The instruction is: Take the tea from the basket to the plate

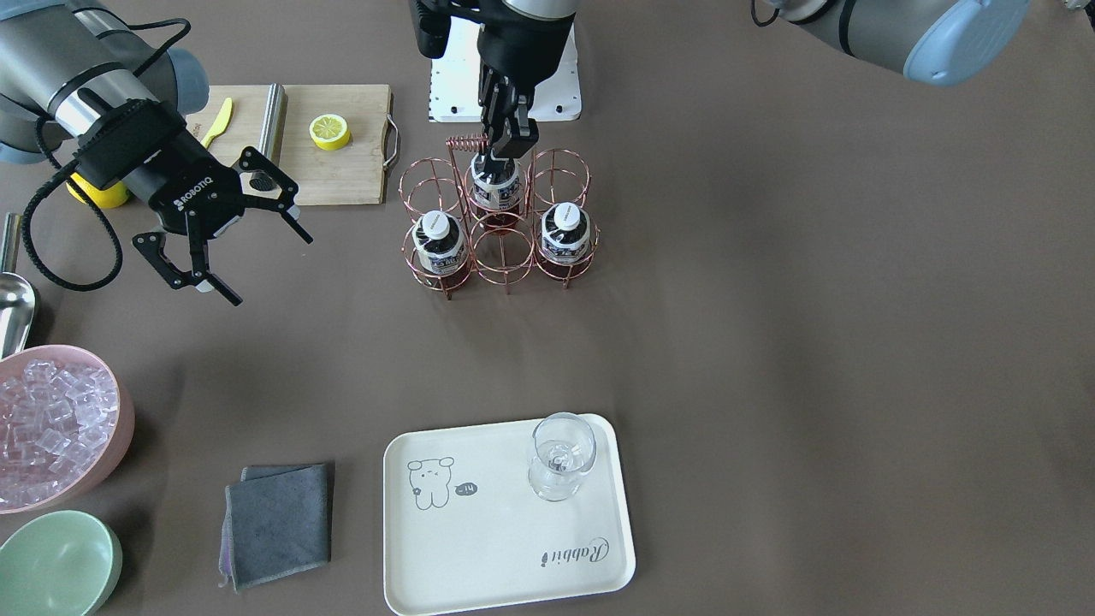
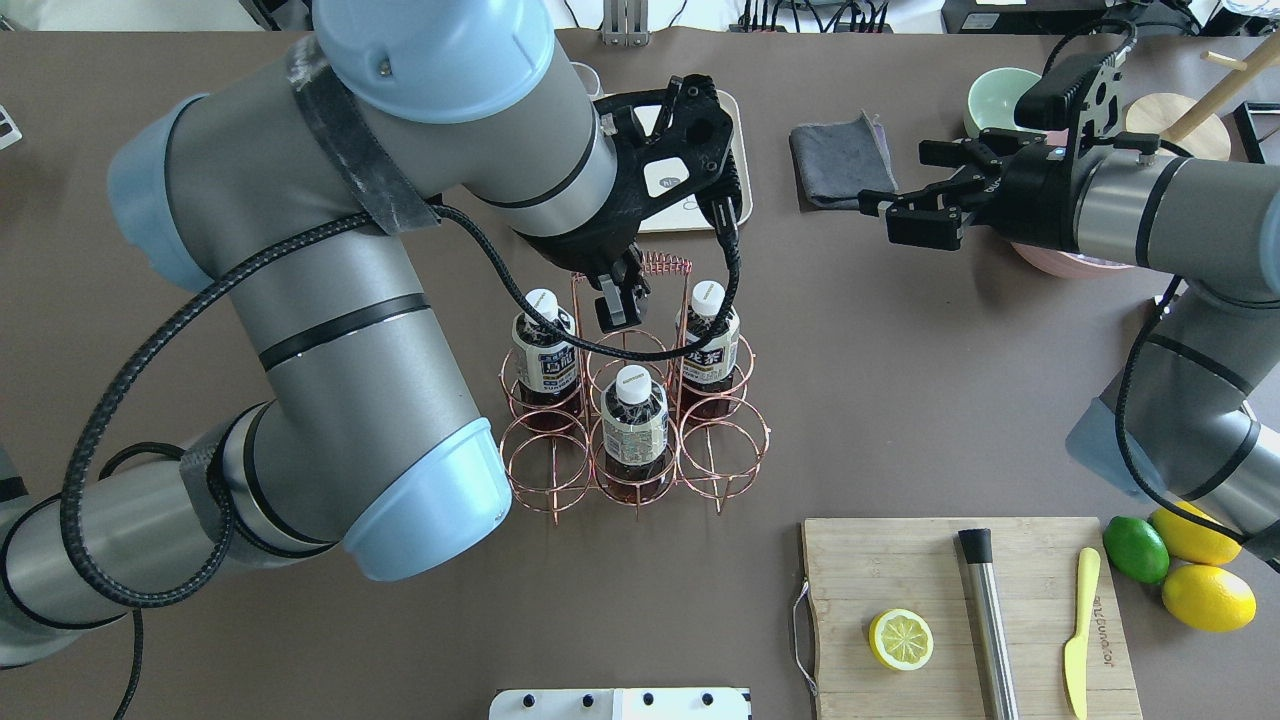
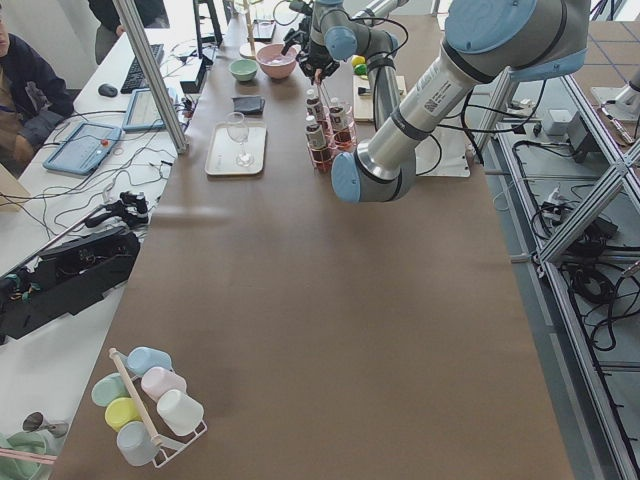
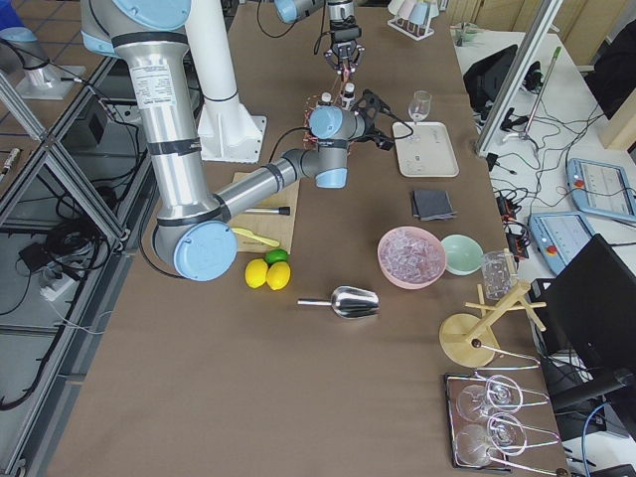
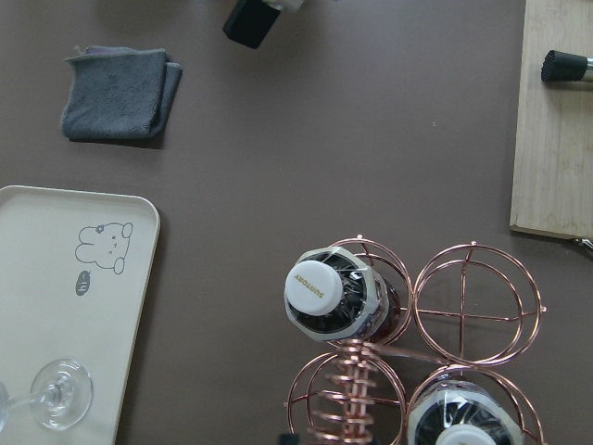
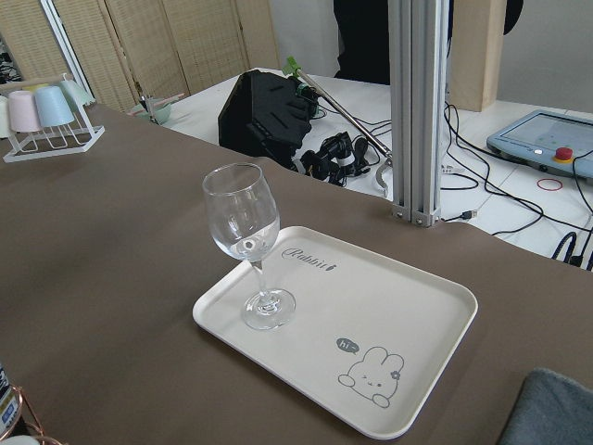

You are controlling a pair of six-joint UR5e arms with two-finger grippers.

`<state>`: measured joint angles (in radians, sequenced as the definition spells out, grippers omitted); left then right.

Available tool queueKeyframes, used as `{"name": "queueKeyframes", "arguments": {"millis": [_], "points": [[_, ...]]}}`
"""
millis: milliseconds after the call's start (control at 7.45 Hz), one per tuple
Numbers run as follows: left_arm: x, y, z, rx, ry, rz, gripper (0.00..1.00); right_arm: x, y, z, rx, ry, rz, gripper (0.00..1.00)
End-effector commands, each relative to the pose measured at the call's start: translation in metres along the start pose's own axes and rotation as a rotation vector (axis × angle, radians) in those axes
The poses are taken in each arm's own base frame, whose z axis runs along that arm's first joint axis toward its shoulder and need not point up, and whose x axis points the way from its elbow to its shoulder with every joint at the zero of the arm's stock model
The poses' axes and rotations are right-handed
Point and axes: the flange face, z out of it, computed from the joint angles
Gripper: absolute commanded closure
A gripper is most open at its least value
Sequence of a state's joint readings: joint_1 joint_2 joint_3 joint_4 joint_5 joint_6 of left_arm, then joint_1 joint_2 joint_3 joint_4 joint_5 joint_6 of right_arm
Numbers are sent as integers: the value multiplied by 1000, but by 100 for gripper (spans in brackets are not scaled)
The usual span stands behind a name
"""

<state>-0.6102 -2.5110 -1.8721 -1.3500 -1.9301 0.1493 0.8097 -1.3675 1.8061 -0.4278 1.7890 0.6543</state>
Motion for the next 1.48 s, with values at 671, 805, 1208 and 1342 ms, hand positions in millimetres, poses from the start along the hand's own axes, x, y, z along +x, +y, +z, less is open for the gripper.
{"name": "queueKeyframes", "arguments": {"millis": [671, 805, 1208, 1342], "points": [[7, 3, 4, -3, 10, -2, 100, -120, 2, 14, -151, -105, 40, 0], [7, 4, 3, -2, 9, -4, 100, -138, 7, 26, -129, -89, 36, 0], [4, 10, 1, -2, 7, -7, 100, -151, 13, 35, -119, -77, 29, 0], [6, 17, 0, -2, 7, -4, 100, -150, 14, 38, -122, -73, 29, 2]]}}
